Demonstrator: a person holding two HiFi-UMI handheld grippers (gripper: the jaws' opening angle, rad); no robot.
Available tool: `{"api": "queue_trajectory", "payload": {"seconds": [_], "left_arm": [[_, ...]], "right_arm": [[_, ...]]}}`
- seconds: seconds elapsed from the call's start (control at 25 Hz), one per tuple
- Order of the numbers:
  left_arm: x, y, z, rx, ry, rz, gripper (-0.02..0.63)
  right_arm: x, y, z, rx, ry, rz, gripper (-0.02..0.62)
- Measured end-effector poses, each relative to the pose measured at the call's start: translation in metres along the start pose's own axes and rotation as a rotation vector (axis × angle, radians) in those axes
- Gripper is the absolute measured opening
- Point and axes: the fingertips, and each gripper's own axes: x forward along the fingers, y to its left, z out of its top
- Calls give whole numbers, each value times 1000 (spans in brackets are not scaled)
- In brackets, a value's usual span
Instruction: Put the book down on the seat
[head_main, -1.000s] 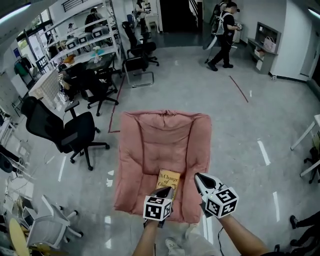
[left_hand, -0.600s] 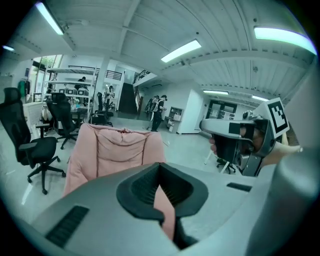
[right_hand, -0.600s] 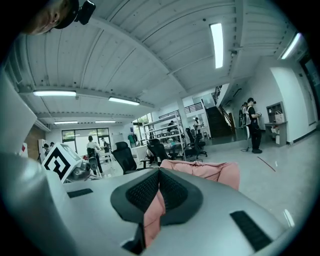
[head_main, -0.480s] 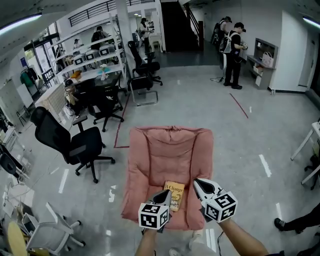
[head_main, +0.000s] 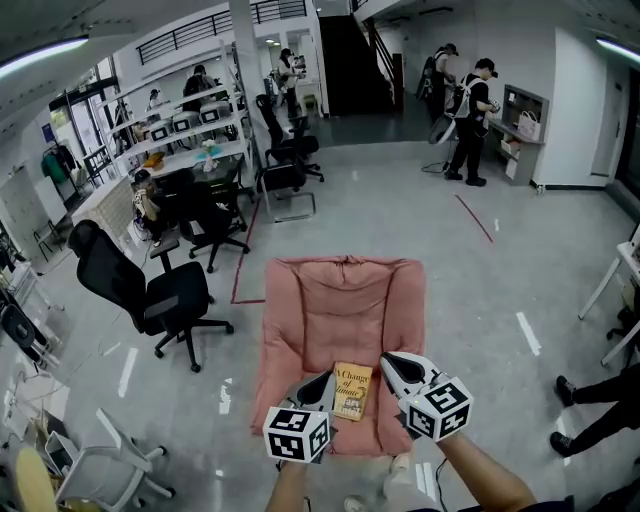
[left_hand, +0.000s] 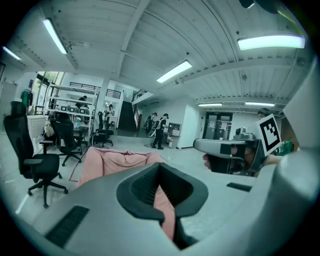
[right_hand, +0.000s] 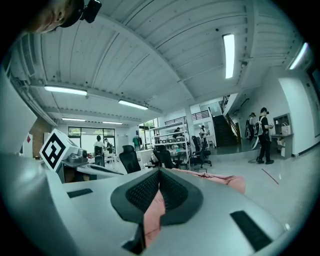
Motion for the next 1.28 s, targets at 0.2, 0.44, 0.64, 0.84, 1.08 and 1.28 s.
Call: {"api": "queue_trajectory", "payload": {"seconds": [0.2,0.44,0.64,0.84,1.08,1.28], "left_arm": [[-22,-5,4,11,-44,-22,5],[-41,-12,9,24,-74,-28,5],[-51,-24,25,44,-111,-30,5],[-55,-39,40,38,-152,-39,5],[-68,-68,52,61,-206,-18,5],[-79,-90,52,77,-243,9,5]], "right_arm": [[-9,18,4,-24,-17,-3,17],[-17,38,4,-42,-19,6,17],[-26,40,17,-57,-44,12,17],[-38,37,29,-67,-65,16,17],[-67,38,40,-76,-82,29,17],[-91,42,42,-80,-93,47,17]]}}
